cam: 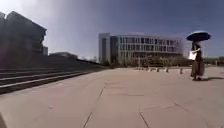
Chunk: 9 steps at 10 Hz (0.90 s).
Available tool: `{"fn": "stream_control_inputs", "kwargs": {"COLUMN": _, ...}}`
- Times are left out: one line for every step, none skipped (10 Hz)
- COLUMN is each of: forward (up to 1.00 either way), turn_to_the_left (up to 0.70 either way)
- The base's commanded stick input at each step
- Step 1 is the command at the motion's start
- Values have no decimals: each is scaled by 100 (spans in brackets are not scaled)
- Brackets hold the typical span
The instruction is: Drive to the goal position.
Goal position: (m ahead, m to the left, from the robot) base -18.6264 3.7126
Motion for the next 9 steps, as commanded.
{"fn": "stream_control_inputs", "kwargs": {"forward": 100, "turn_to_the_left": 0}}
{"fn": "stream_control_inputs", "kwargs": {"forward": 100, "turn_to_the_left": 0}}
{"fn": "stream_control_inputs", "kwargs": {"forward": 100, "turn_to_the_left": 0}}
{"fn": "stream_control_inputs", "kwargs": {"forward": 100, "turn_to_the_left": 0}}
{"fn": "stream_control_inputs", "kwargs": {"forward": 100, "turn_to_the_left": 0}}
{"fn": "stream_control_inputs", "kwargs": {"forward": 100, "turn_to_the_left": 0}}
{"fn": "stream_control_inputs", "kwargs": {"forward": 100, "turn_to_the_left": 0}}
{"fn": "stream_control_inputs", "kwargs": {"forward": 100, "turn_to_the_left": 0}}
{"fn": "stream_control_inputs", "kwargs": {"forward": 100, "turn_to_the_left": 0}}
